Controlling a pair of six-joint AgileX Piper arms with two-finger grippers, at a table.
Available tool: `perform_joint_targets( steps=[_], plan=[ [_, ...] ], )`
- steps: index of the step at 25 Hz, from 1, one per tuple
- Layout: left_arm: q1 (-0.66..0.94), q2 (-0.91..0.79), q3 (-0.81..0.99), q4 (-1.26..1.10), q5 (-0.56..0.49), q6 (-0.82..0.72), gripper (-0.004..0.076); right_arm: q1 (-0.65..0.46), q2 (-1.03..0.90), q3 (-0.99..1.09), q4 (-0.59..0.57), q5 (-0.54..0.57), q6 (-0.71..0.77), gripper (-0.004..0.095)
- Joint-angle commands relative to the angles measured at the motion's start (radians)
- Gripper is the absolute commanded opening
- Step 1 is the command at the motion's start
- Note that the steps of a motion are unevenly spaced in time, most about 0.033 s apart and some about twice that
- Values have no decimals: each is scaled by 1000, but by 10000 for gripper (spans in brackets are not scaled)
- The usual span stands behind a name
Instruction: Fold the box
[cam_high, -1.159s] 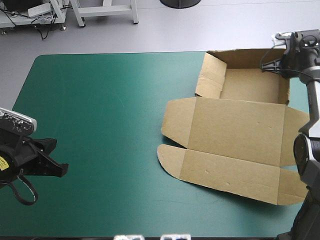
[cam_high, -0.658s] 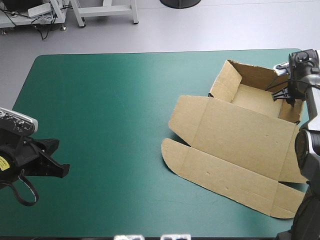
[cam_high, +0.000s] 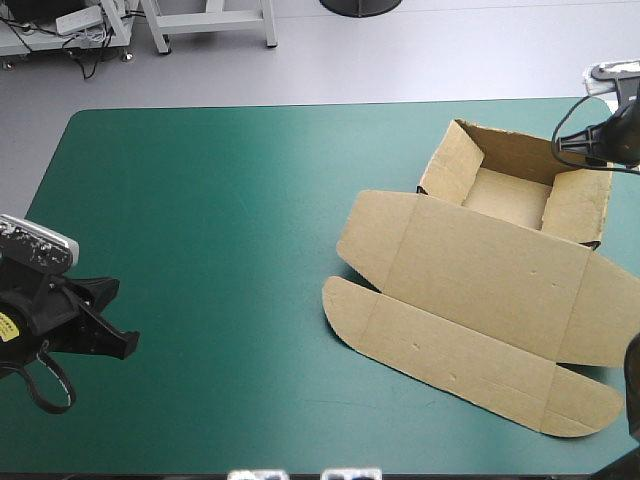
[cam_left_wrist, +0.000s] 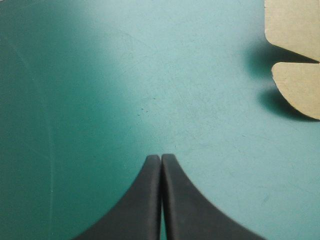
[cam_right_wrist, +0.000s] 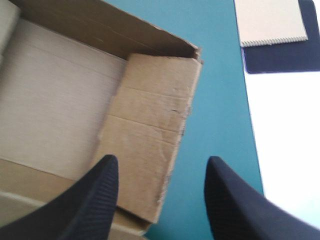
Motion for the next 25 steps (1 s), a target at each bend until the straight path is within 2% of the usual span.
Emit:
perform_joint_targets(
  steps=[1,3,4,12,13,19,25],
  plan=[
    [-5,-6,-18,13,31,1,-10,-5,-161,-18,122,14,7,257],
    [-5,-21,-11,40,31,-4,-10,-5,-234,-2,170,14,-32,32],
    [-5,-32,-1,57,31,-20,-10,-5,-284,15,188,14,-43,-11],
    [-5,-222,230,102,-4,-51,-10,-5,-650,330,253,7,-43,-1],
    [-5,-265,310,79,-18,-51,-10,-5,-724,429,269,-12,-43,-1],
    [-5,-411,514,34,-123,-42,-10,-5,-934,729,328,-76,-43,-1],
    [-5,-590,701,-13,-164,30,-10,-5,-1187,1114,379,-231,-55,-1]
  ],
)
